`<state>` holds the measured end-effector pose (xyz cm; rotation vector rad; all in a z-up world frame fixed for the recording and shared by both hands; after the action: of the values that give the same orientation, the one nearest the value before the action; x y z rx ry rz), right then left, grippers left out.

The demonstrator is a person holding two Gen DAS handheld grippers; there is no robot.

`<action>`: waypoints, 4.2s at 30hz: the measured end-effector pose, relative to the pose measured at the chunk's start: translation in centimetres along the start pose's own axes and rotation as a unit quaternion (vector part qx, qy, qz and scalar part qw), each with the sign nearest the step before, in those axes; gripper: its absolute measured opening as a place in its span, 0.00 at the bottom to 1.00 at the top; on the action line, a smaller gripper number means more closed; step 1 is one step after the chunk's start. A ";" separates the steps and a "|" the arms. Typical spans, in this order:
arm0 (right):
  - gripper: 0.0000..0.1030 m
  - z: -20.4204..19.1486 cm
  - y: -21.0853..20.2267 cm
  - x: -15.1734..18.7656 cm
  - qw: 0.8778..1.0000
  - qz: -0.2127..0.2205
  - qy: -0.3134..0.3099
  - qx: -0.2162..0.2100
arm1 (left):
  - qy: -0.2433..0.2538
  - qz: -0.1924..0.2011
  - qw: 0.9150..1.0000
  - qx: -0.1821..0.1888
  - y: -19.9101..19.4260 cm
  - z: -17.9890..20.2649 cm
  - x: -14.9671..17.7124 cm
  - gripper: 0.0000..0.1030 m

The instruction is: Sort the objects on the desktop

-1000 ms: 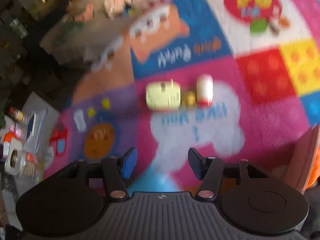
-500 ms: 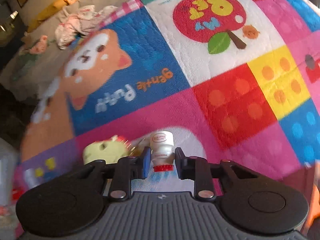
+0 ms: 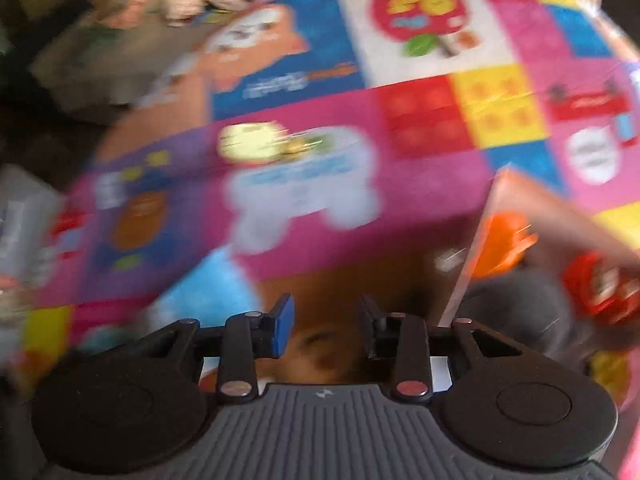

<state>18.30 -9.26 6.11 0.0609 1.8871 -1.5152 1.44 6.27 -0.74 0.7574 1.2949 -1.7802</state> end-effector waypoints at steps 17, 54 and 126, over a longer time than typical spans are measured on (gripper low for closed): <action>0.02 -4.0 4.1 2.4 0.973 -0.129 -0.150 0.120 | -0.016 0.006 1.000 0.011 -0.2 -0.5 0.0 0.99; 0.74 4.5 -8.3 23.6 0.975 0.185 0.097 0.077 | 0.166 -0.020 0.986 0.027 0.4 9.7 0.4 0.84; 0.75 -1.0 -4.9 16.8 0.965 0.196 0.078 0.154 | 0.093 -0.015 0.996 -0.002 0.2 5.7 1.9 0.97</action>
<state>3.02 -16.27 1.14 0.6736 1.6147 -1.5393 0.51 0.30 -0.72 0.9233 1.4368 -1.7620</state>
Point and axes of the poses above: each gripper's, at about its wrist camera, not at the fingertips, and y roughly the way its jaws point, z to its right, x to its underside, the point moved 2 cm from there along y, roughly the way its jaws point, and after that the axes turned 5 degrees about z, right-handed, at the moved point
